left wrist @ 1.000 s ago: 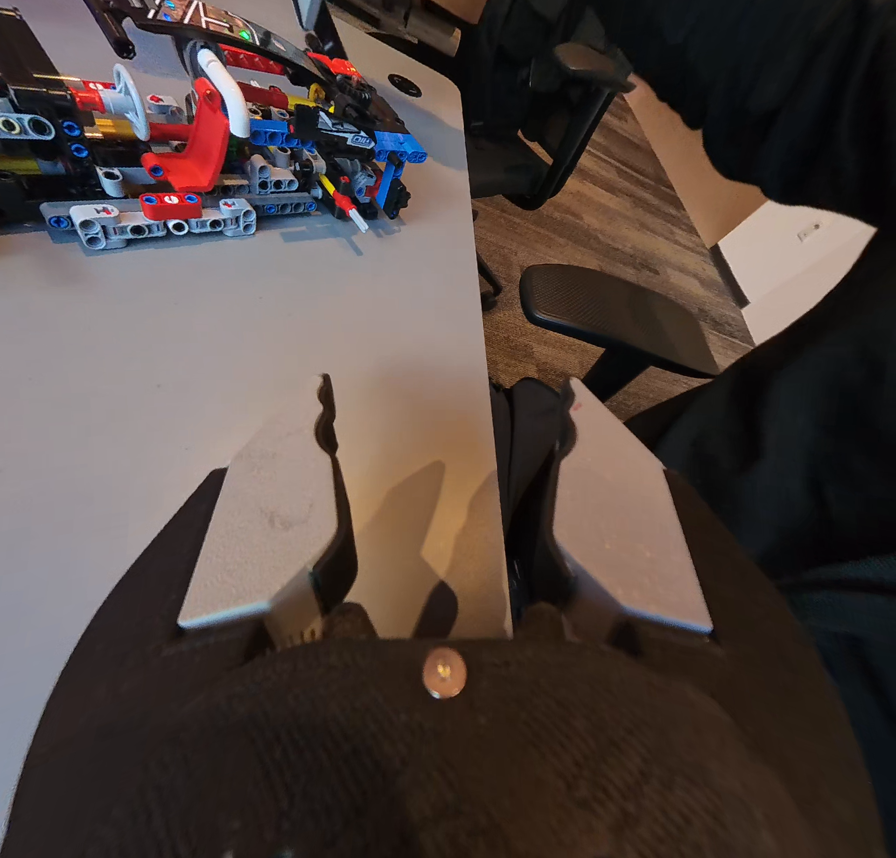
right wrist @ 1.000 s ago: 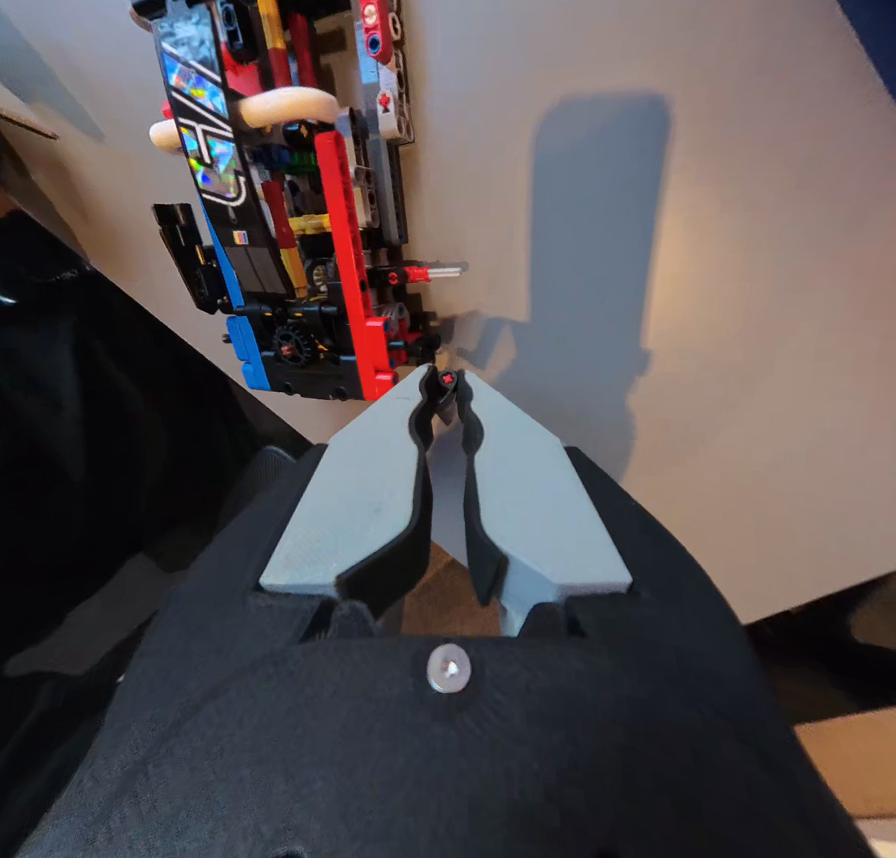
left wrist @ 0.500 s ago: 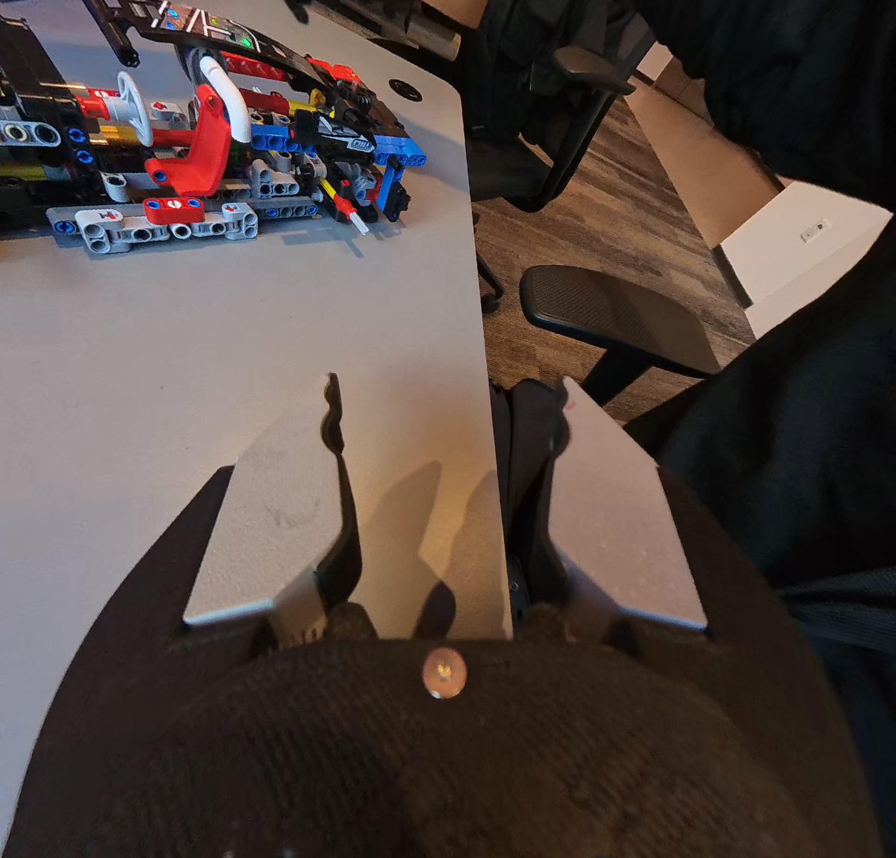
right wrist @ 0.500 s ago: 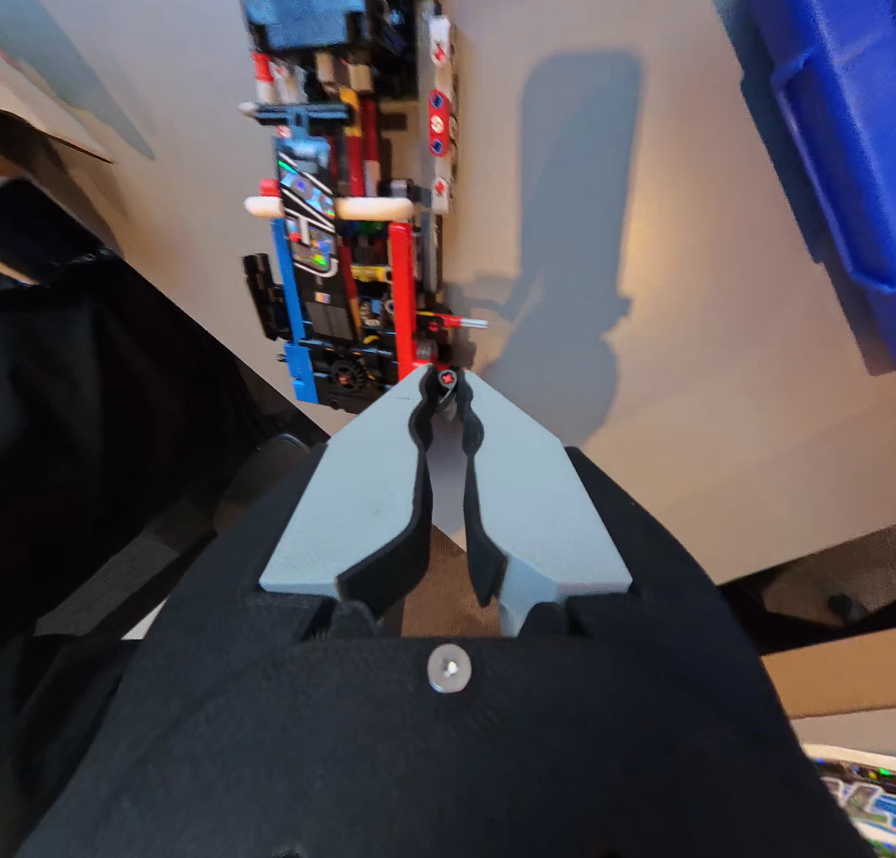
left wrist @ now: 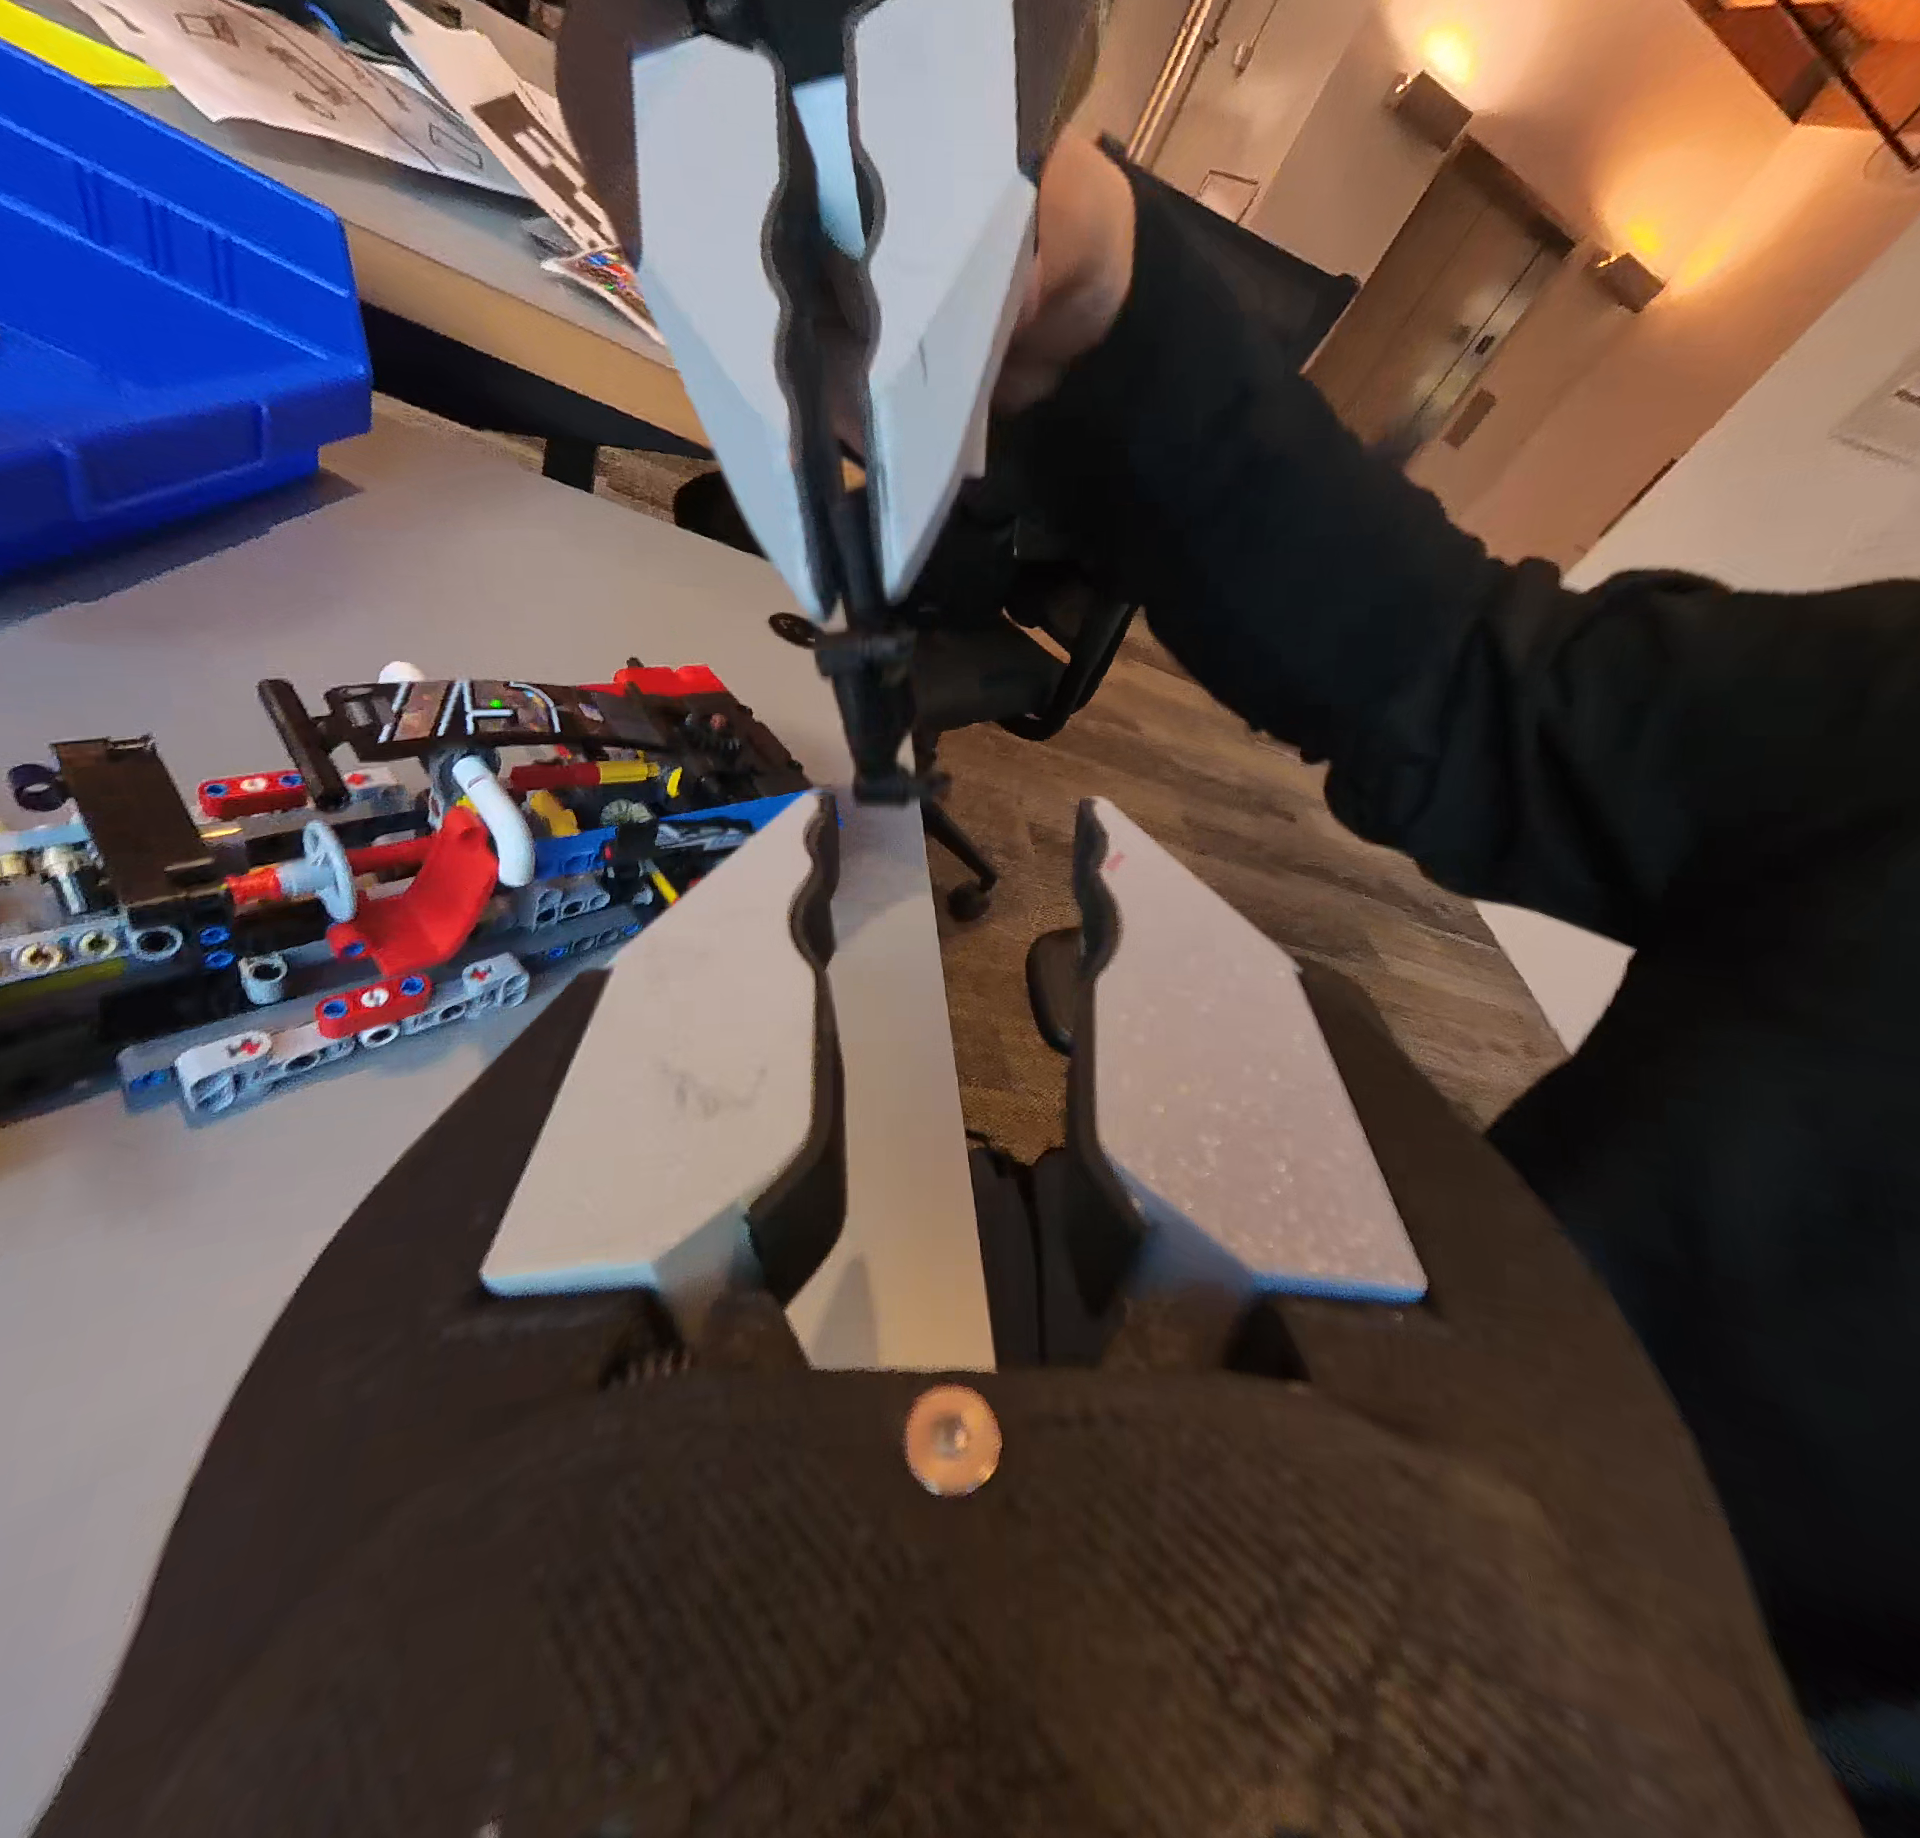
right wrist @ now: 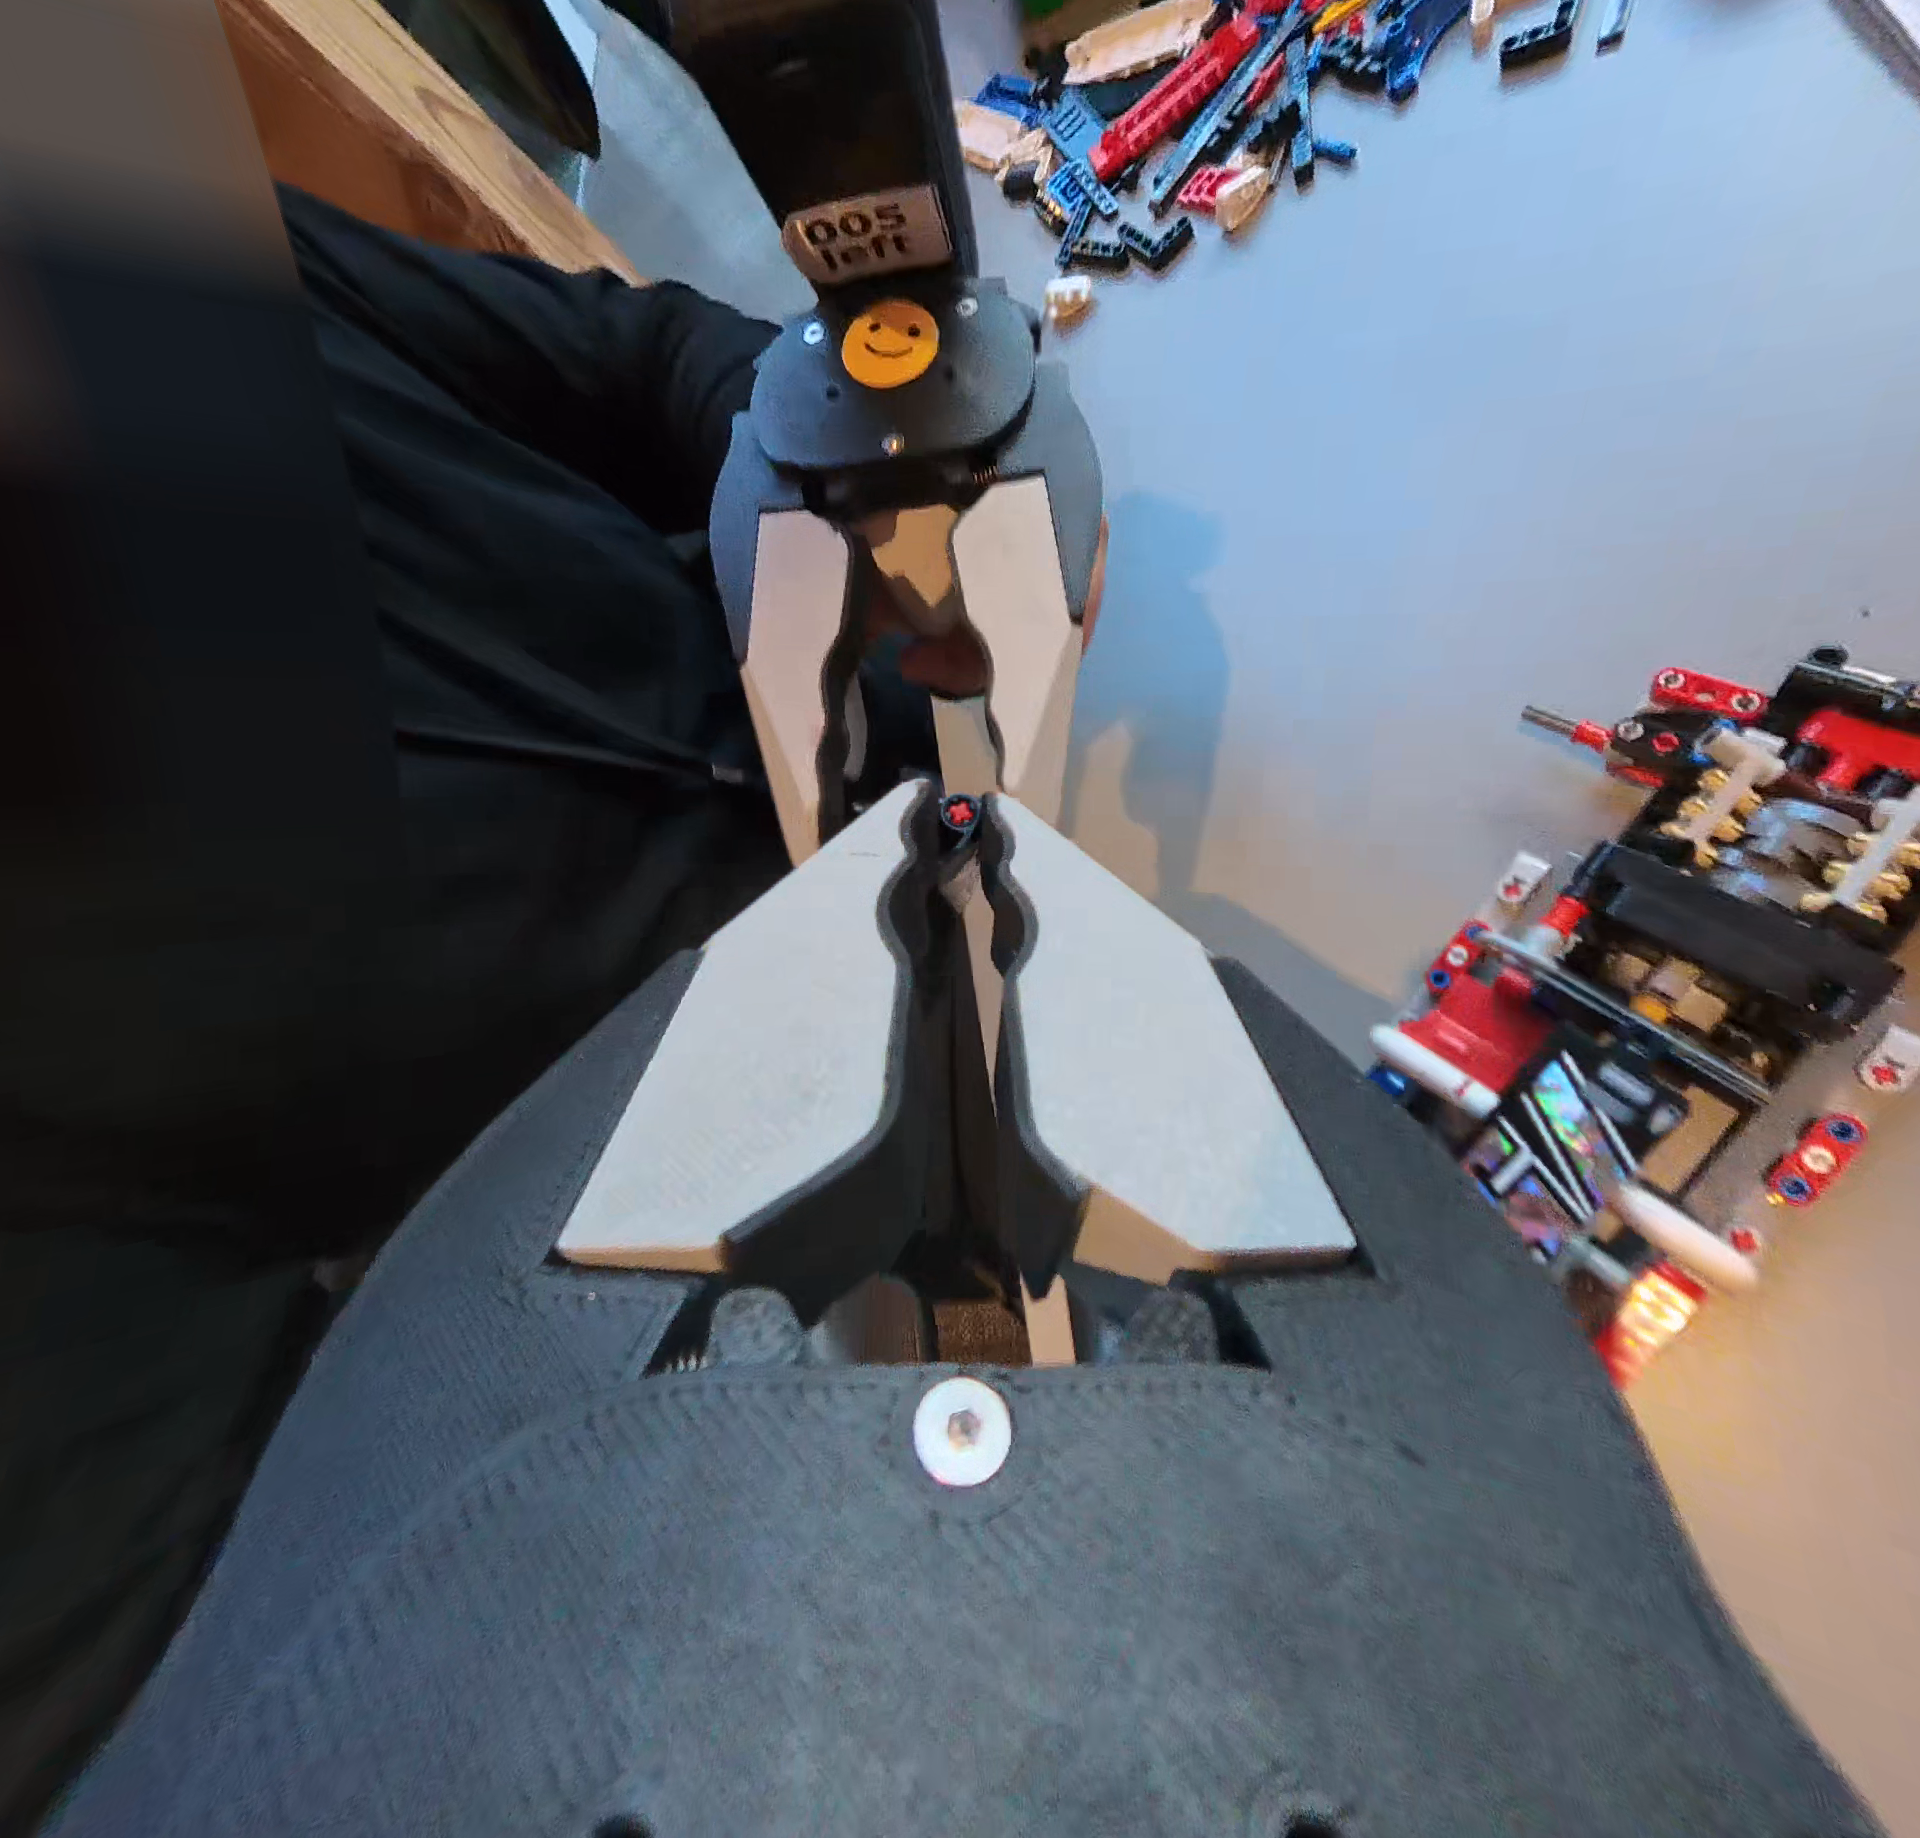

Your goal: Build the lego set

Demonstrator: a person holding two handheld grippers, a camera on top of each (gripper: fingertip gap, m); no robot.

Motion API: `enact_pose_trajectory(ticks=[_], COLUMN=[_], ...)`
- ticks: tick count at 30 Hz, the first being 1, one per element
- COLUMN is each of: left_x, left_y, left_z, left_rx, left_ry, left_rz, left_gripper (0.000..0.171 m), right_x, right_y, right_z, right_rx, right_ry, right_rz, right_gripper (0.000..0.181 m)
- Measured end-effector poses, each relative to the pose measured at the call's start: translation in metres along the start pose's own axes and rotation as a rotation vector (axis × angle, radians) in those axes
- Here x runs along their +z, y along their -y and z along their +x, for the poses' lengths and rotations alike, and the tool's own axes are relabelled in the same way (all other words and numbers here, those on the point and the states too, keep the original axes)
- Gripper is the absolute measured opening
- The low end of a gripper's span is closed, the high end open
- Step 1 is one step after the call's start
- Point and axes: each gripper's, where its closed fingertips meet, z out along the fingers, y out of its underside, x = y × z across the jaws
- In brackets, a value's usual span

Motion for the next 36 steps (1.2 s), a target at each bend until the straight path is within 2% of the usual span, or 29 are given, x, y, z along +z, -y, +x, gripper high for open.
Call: enact_pose_trajectory(ticks=[2, 5, 7, 10, 13, 19, 22, 31, 36], left_x=[0.001, -0.002, -0.003, -0.005, -0.008, -0.01, -0.002, 0.015, 0.019], left_y=[0.003, 0.006, 0.007, 0.008, 0.012, 0.025, 0.021, 0.014, 0.016], left_z=[0.001, -0.002, -0.006, -0.007, -0.011, -0.013, -0.013, -0.008, -0.012], left_rx=[-0.009, -0.011, -0.042, -0.109, -0.159, -0.17, -0.195, -0.184, -0.16], left_ry=[-0.017, -0.006, -0.008, -0.057, -0.072, -0.083, -0.097, -0.105, -0.082], left_rz=[0.012, 0.044, 0.058, 0.087, 0.13, 0.23, 0.216, 0.186, 0.183], left_gripper=[0.037, 0.019, 0.017, 0.016, 0.013, 0.013, 0.012, 0.012, 0.012], right_x=[0.007, 0.012, 0.014, 0.013, 0.005, -0.007, -0.006, -0.006, -0.016], right_y=[0.003, 0.005, 0.006, 0.005, -0.002, -0.004, -0.004, -0.004, -0.008], right_z=[-0.001, -0.004, -0.001, 0.002, 0.006, 0.003, 0.002, 0.001, 0.006], right_rx=[0.008, 0.054, 0.083, 0.097, 0.037, -0.014, -0.025, -0.049, 0.022], right_ry=[-0.007, 0.027, 0.034, 0.035, -0.043, -0.124, -0.145, -0.131, -0.114], right_rz=[0.027, 0.085, 0.124, 0.179, 0.212, 0.442, 0.506, 0.566, 0.605], right_gripper=[0.004, 0.004, 0.004, 0.004, 0.006, 0.008, 0.008, 0.0, 0.0])
